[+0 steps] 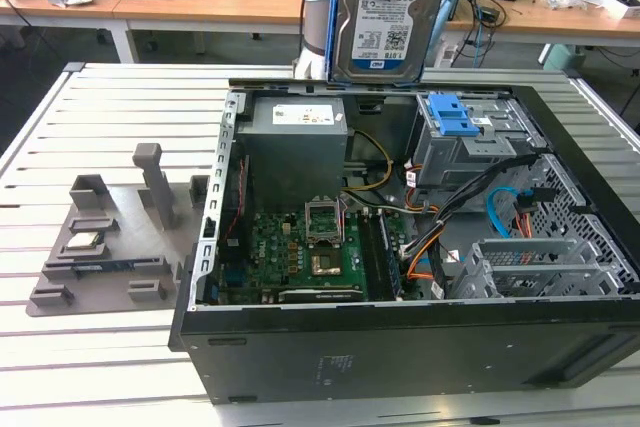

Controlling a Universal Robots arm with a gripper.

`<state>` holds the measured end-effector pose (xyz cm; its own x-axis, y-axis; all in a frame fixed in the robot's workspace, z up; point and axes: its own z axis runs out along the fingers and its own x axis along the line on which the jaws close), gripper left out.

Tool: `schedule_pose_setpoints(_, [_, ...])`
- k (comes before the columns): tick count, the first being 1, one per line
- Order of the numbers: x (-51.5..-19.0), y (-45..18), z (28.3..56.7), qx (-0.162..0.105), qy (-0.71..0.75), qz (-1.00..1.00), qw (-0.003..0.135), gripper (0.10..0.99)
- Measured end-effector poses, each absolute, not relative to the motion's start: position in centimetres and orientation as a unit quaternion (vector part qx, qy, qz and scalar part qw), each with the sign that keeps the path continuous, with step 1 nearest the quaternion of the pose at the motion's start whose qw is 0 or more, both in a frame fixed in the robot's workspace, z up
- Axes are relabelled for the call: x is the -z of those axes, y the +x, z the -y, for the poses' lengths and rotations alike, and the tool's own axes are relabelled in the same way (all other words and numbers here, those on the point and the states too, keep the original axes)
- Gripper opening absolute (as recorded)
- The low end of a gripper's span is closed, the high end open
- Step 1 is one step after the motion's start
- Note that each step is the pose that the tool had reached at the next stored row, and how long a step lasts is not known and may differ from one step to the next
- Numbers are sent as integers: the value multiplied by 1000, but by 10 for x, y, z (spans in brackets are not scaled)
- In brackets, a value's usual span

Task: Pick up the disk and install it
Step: 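Pick up the disk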

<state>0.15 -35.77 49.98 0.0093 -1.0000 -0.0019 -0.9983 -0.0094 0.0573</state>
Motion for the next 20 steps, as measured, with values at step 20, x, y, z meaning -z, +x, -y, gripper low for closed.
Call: schedule_pose_setpoints(20, [-499, 2, 431, 21, 710, 704, 20, 361])
